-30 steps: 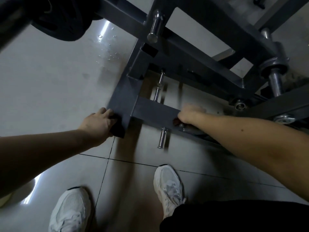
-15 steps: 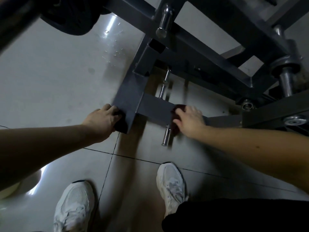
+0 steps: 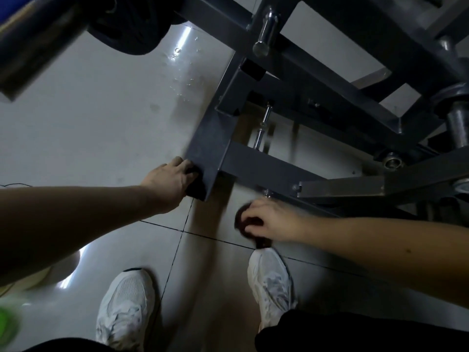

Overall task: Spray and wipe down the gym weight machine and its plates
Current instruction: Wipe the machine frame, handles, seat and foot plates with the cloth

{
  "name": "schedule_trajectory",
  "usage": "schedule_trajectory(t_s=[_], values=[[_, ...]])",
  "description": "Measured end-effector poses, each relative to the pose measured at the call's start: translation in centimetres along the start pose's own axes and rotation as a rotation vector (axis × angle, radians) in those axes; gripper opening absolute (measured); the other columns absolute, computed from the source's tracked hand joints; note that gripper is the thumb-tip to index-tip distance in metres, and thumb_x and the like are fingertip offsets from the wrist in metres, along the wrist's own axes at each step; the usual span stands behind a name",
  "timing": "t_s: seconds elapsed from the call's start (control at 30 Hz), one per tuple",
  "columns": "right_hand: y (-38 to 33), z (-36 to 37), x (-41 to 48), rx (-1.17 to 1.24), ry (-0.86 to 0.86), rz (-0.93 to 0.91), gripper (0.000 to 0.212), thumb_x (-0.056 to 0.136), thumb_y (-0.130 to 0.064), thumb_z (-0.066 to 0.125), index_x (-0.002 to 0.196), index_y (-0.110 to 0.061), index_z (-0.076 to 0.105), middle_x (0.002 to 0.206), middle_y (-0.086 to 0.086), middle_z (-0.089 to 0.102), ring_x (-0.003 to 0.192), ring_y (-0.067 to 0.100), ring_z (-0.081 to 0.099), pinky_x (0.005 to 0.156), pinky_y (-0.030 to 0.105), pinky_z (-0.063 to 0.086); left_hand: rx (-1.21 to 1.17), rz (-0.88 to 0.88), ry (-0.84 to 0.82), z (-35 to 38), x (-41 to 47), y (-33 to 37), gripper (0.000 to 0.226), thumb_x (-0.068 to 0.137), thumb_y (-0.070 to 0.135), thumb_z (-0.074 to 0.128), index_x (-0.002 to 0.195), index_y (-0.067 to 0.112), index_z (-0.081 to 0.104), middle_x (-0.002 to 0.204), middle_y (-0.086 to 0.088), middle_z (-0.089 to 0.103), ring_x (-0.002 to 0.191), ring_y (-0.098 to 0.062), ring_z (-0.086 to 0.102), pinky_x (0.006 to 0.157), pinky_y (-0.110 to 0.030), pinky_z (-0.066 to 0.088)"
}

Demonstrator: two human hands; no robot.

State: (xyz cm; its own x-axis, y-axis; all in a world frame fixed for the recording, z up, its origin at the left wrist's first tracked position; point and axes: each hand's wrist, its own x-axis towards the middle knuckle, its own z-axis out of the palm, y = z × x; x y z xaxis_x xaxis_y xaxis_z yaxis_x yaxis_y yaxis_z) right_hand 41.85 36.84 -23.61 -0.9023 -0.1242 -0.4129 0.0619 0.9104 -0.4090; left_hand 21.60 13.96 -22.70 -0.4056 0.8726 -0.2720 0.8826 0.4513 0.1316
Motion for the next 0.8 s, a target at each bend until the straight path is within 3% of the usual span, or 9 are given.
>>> schedule_trajectory(t_s=[0.07, 0.23, 0.3, 0.37, 0.43, 0.5, 0.6, 0.8], values=[[-1.2, -0.5, 0.5, 0.124, -0.001, -0.038, 0.029, 0.091, -0.035, 0.073, 0.116, -0.022, 0.071, 0.108, -0.001, 0.062, 0.105, 0.013, 0.055, 0.096, 0.034, 0.047, -0.015, 0.007, 0.004, 0.1, 0.0, -0.2, 0.052, 0.1, 0.031, 0.054, 0.151, 0.026, 0.043, 0.151, -0.002, 0.036, 0.129, -0.025, 0.04, 0.097, -0.036, 0.047], [-0.1, -5.0, 2.4, 0.081, 0.467, -0.007, 0.023, 0.084, -0.026, 0.075, 0.105, -0.018, 0.067, 0.102, 0.0, 0.057, 0.103, 0.019, 0.051, 0.086, 0.032, 0.043, -0.092, 0.01, 0.046, 0.2, -0.2, -0.7, 0.047, 0.097, 0.032, 0.057, 0.144, 0.024, 0.053, 0.147, -0.002, 0.044, 0.124, -0.026, 0.042, 0.091, -0.038, 0.048], [1.4, -5.9, 3.0, -0.002, 0.548, 0.084, 0.022, 0.087, -0.024, 0.072, 0.107, -0.016, 0.066, 0.107, 0.002, 0.056, 0.107, 0.022, 0.049, 0.087, 0.034, 0.043, -0.112, -0.006, 0.044, 0.4, -0.4, -0.8, 0.047, 0.098, 0.033, 0.058, 0.144, 0.024, 0.054, 0.147, -0.001, 0.043, 0.126, -0.026, 0.041, 0.094, -0.038, 0.049], [3.2, -5.5, 3.3, -0.078, 0.5, 0.221, 0.024, 0.093, -0.021, 0.066, 0.117, -0.016, 0.066, 0.124, 0.005, 0.055, 0.12, 0.025, 0.046, 0.099, 0.042, 0.046, -0.128, -0.02, 0.048, 0.5, -0.6, -1.0, 0.047, 0.098, 0.034, 0.059, 0.144, 0.025, 0.055, 0.148, -0.001, 0.043, 0.128, -0.025, 0.04, 0.095, -0.039, 0.049], [4.2, -4.8, 3.5, -0.092, 0.418, 0.302, 0.034, 0.099, -0.02, 0.058, 0.133, -0.014, 0.063, 0.149, 0.012, 0.045, 0.14, 0.031, 0.037, 0.117, 0.05, 0.036, -0.15, -0.023, 0.068, 0.5, -0.6, -1.2, 0.046, 0.097, 0.033, 0.061, 0.142, 0.024, 0.058, 0.147, -0.002, 0.045, 0.127, -0.027, 0.041, 0.094, -0.041, 0.05], [3.6, -3.7, 3.8, -0.007, 0.333, 0.352, 0.05, 0.106, -0.031, 0.05, 0.152, -0.012, 0.045, 0.168, 0.014, 0.017, 0.155, 0.033, 0.014, 0.128, 0.047, 0.016, -0.152, -0.047, 0.077, 0.5, -0.7, -1.6, 0.047, 0.096, 0.034, 0.063, 0.141, 0.024, 0.058, 0.146, -0.002, 0.046, 0.127, -0.026, 0.042, 0.092, -0.039, 0.05], [1.5, -1.9, 5.7, -0.051, 0.25, 0.35, 0.076, 0.105, -0.05, 0.044, 0.162, -0.01, 0.015, 0.168, 0.014, -0.021, 0.156, 0.03, -0.016, 0.128, 0.043, 0.0, -0.191, -0.152, 0.076, 0.7, -0.7, -1.7, 0.05, 0.093, 0.039, 0.068, 0.14, 0.023, 0.056, 0.138, -0.003, 0.048, 0.121, -0.025, 0.045, 0.086, -0.037, 0.051], [-1.9, -4.4, 16.0, -0.064, 0.298, 0.261, 0.078, 0.103, -0.055, 0.045, 0.161, -0.008, 0.02, 0.169, 0.015, -0.015, 0.157, 0.03, -0.012, 0.127, 0.046, 0.004, -0.371, -0.292, 0.09, 1.1, -0.9, -1.2, 0.049, 0.092, 0.039, 0.072, 0.136, 0.027, 0.054, 0.125, 0.0, 0.051, 0.108, -0.02, 0.055, 0.08, -0.036, 0.053]])
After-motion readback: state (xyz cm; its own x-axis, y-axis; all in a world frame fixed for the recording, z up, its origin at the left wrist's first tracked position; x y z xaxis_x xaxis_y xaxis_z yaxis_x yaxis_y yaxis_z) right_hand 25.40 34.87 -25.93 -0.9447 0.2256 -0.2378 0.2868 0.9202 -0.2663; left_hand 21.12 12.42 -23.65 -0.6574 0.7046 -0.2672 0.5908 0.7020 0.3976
